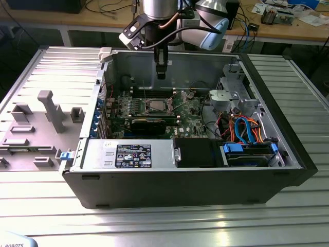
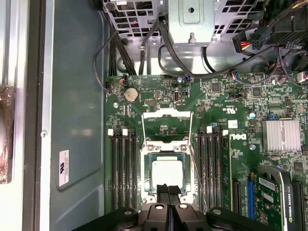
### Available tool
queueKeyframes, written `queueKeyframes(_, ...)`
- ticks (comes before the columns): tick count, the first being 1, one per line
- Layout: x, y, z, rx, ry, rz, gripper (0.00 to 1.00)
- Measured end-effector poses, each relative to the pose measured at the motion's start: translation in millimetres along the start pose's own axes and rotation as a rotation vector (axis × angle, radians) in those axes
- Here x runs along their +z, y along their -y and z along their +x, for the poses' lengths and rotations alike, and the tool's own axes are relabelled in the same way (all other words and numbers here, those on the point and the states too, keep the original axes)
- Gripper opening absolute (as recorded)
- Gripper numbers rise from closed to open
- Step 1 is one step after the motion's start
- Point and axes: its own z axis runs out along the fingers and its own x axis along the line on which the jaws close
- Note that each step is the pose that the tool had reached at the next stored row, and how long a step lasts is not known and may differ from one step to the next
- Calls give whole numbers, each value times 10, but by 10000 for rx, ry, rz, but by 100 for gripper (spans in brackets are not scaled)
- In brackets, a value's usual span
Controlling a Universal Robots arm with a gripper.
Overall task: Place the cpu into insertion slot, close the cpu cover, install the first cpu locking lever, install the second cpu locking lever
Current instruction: 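Close the cpu cover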
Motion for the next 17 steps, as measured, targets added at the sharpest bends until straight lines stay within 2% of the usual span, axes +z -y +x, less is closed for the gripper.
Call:
queueKeyframes(4,-31,-2,1,1,-2,-2,11)
queueKeyframes(8,-32,-2,1,1,-5,0,11)
queueKeyframes(11,-32,-28,2,1,-3,2,11)
queueKeyframes(14,-28,-69,2,0,-5,1,11)
queueKeyframes(17,23,-86,1,0,-1,0,11)
